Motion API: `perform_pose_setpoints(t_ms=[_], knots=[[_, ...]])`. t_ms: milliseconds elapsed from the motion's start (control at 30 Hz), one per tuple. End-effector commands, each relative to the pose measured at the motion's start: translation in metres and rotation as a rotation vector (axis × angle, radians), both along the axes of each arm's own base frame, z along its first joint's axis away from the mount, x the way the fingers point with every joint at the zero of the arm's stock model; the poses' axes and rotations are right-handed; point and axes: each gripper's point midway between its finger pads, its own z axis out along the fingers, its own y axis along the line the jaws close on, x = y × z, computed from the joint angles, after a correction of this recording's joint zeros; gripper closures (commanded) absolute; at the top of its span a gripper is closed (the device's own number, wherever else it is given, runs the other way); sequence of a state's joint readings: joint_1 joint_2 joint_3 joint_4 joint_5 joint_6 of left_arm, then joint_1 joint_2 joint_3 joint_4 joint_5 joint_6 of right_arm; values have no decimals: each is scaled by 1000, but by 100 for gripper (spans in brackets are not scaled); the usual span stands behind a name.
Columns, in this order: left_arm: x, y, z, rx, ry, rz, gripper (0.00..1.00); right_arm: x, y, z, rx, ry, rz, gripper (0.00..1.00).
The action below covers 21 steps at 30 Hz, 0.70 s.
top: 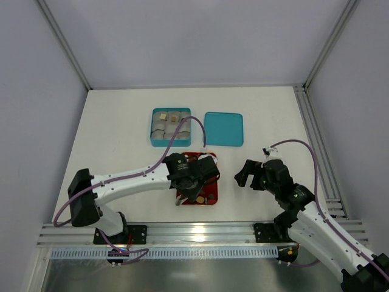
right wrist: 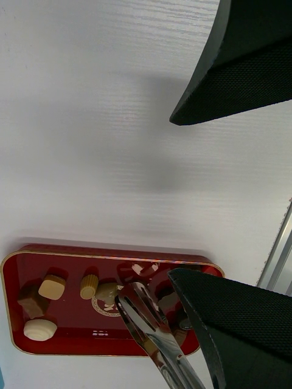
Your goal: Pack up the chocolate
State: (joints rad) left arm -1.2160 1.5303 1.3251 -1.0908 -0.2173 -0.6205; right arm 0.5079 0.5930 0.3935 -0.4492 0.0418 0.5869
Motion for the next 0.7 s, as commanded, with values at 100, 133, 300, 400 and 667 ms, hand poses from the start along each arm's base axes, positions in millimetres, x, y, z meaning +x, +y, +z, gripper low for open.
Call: perform_pose_setpoints(t_ms=[100, 133, 300, 400, 667], knots=[[14, -6, 15, -15, -77, 10, 76, 5, 3, 12, 22, -41, -6, 0], [15, -7, 18, -21, -83, 10, 76, 5, 3, 12, 24, -41, -7, 0], [19, -5, 27, -25, -105, 15, 77, 6, 3, 14, 25, -46, -6, 0], [20, -4, 30, -26, -114, 16, 77, 7, 3, 13, 23, -43, -6, 0], [25, 1, 41, -52, -133, 29, 77, 8, 4, 12, 24, -41, -7, 0]])
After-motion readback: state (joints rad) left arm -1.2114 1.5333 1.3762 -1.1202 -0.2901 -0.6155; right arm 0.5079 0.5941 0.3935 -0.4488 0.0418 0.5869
